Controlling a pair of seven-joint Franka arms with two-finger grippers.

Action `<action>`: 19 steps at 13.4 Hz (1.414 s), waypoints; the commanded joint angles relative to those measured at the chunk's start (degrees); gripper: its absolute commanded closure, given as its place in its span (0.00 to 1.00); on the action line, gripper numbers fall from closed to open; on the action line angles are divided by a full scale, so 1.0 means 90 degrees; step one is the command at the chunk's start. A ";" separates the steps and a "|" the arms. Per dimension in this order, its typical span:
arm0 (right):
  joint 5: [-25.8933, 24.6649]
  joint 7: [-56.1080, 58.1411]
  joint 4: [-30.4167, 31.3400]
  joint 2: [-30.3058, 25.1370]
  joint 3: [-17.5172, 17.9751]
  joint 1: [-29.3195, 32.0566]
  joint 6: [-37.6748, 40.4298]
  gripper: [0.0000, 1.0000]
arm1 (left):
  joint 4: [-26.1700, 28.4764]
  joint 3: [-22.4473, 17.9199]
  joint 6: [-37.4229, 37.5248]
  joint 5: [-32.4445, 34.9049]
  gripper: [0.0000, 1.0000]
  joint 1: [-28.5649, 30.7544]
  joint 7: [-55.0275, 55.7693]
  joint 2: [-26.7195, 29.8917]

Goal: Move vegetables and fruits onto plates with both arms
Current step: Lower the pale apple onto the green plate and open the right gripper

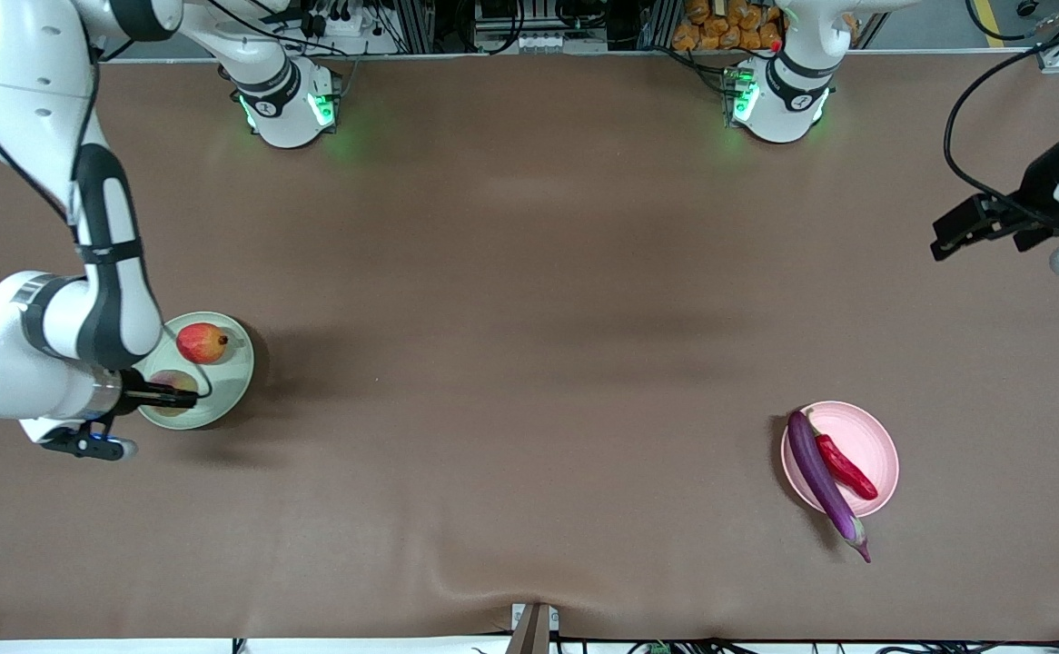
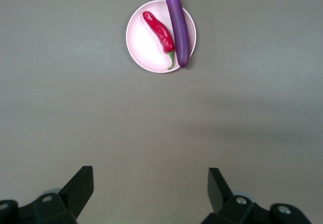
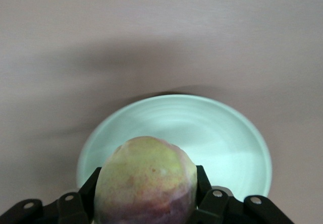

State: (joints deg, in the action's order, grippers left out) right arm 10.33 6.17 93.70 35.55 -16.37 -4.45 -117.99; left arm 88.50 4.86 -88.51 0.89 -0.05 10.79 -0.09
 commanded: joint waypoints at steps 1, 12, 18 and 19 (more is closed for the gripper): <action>0.0140 0.0233 0.0125 0.0025 0.0149 0.0152 -0.0191 1.00 | 0.0498 -0.0071 -0.0019 -0.0079 0.00 -0.0131 -0.0085 0.0526; 0.0492 0.0165 -0.1052 -0.0219 0.0159 -0.0237 0.2058 0.00 | 0.0421 -0.0032 -0.0155 -0.0089 0.00 -0.0073 -0.0007 0.0469; 0.0385 0.0233 -0.3407 -0.0542 0.0091 -0.0248 0.4659 0.00 | 0.0421 -0.0041 -0.0116 -0.0060 0.00 -0.0033 0.0002 0.0508; 0.0337 0.0204 -0.3516 -0.0725 0.0072 -0.0325 0.5020 0.00 | 0.0430 -0.0041 -0.0116 -0.0050 0.00 -0.0033 -0.0007 0.0517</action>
State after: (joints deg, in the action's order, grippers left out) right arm 14.13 7.32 66.00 29.06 -15.60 -7.21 -77.72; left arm 92.01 4.49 -89.36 0.88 -0.61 10.79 3.70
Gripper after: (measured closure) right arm 0.000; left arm 0.000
